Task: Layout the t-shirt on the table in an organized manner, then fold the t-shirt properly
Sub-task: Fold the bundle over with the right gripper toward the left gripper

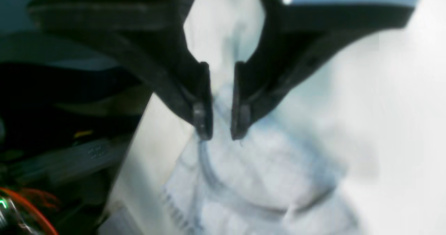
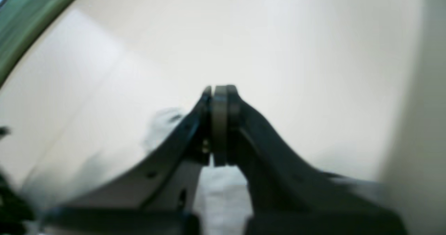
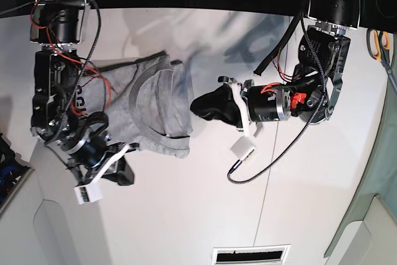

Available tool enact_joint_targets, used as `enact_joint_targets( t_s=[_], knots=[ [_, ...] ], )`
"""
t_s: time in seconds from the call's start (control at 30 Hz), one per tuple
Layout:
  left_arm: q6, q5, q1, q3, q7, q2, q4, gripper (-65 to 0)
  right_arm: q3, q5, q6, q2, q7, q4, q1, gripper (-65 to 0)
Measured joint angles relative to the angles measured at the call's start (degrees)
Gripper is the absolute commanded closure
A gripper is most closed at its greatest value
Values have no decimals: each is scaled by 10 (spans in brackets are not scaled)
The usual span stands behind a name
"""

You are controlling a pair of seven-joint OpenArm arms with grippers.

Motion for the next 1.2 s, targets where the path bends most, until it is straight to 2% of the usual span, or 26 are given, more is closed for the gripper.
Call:
enact_joint_targets(
  t_s=[0.1, 0.2, 0.37, 0.53, 0.67, 0.73, 0.97, 1.2],
  knots=[
    [0, 8, 14, 38, 4, 7, -1, -25, 6, -17, -5, 36, 10, -23, 27, 0],
    [0, 47, 31, 97, -8, 42, -4, -25, 5, -19, -3, 64, 50, -92, 56, 0],
    [-4, 163, 28, 168, -126, 99, -23, -25, -15, -73, -5, 76, 106, -245, 118, 0],
    [2, 216, 25, 161, -132, 123, -108, -25, -117, -85, 8, 71, 135, -361, 153, 0],
    [2, 247, 13, 130, -149, 127, -147, -25, -208, -130, 9, 70, 136, -384, 139, 0],
    [2, 260, 8, 108, -151, 127, -168, -25, -235, -133, 12, 75, 143, -383, 134, 0],
    [-10, 254, -11, 16, -161, 111, -244, -25, -233, -65, 11, 110, 142, -359, 103, 0],
    [-7, 263, -78, -1, -162, 76, -288, -25, -168, 39, 9, 145, 25, -251, 25, 0]
  ],
)
